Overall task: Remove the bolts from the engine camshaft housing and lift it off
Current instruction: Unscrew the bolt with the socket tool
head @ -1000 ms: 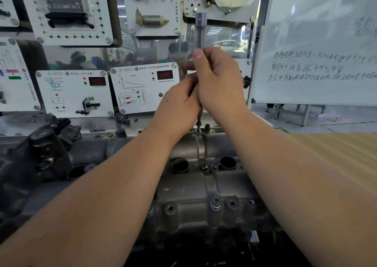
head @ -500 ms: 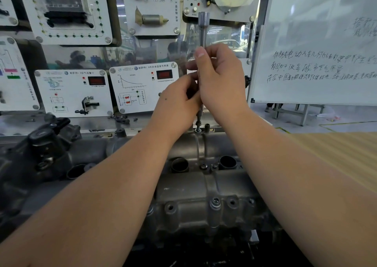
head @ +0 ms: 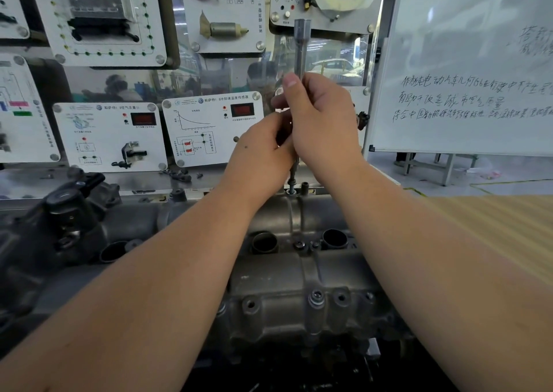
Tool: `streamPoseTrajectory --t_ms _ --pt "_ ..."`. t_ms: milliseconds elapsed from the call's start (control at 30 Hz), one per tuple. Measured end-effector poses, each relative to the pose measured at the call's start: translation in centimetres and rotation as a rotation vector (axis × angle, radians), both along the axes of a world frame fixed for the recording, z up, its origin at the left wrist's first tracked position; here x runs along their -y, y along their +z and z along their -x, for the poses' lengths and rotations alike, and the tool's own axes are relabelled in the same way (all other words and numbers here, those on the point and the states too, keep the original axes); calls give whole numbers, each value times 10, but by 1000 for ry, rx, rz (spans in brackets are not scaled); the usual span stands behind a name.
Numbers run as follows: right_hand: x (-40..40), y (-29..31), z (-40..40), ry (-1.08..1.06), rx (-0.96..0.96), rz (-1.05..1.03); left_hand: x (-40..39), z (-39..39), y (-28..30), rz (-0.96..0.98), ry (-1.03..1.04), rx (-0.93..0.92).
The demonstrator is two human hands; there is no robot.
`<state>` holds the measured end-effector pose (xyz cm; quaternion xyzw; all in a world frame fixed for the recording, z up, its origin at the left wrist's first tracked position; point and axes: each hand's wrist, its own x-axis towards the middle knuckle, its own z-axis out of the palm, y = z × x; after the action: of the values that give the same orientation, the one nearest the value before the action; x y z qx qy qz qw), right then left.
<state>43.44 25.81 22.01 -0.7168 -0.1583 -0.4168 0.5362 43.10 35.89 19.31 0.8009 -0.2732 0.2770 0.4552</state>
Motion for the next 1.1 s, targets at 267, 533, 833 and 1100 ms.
streamPoseTrajectory --t_ms 267,533,833,1100 --pt "-2 1 3 1 -30 24 0 1 1 -29 -1 2" --pt "-2 -2 2 -30 21 25 1 -1 0 -24 3 -15" --pt "-1 1 2 -10 -40 -12 0 -1 -2 -53 -30 -15" --pt "-3 -1 7 64 -50 -78 0 -4 -3 4 -82 -7"
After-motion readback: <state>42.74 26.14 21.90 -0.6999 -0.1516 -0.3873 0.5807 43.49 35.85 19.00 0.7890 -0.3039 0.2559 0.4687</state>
